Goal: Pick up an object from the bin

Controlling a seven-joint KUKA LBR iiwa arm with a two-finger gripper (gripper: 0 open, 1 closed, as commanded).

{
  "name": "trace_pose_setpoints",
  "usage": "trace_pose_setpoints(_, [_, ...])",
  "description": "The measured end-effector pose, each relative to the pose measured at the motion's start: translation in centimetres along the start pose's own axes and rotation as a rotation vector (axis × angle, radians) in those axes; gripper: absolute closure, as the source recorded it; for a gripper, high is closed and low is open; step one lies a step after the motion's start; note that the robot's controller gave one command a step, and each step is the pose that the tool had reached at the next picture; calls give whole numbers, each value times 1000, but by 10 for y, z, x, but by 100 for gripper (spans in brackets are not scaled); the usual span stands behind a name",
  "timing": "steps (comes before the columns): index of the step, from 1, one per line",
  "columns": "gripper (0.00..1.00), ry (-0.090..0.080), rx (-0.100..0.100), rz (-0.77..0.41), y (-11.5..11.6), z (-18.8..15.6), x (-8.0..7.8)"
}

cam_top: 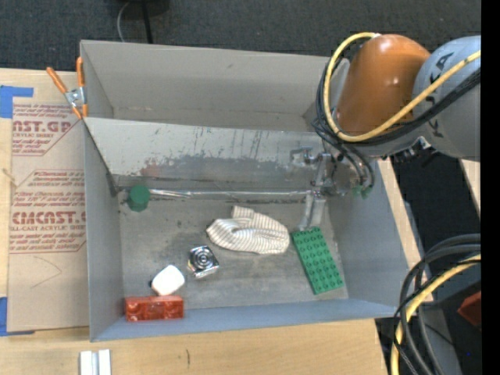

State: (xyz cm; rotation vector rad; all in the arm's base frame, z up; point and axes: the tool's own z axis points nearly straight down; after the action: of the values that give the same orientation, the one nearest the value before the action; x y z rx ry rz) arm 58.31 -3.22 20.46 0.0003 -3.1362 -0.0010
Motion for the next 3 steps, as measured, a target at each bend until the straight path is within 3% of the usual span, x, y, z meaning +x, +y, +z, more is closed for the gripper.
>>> trace_pose_setpoints(1, [0, -8, 1, -1, 0, -5, -1])
trace_pose_setpoints(2, [0, -7, 0, 0, 28, 52, 2])
trace_pose_setpoints(3, [0, 0, -2, 27, 41, 96, 6])
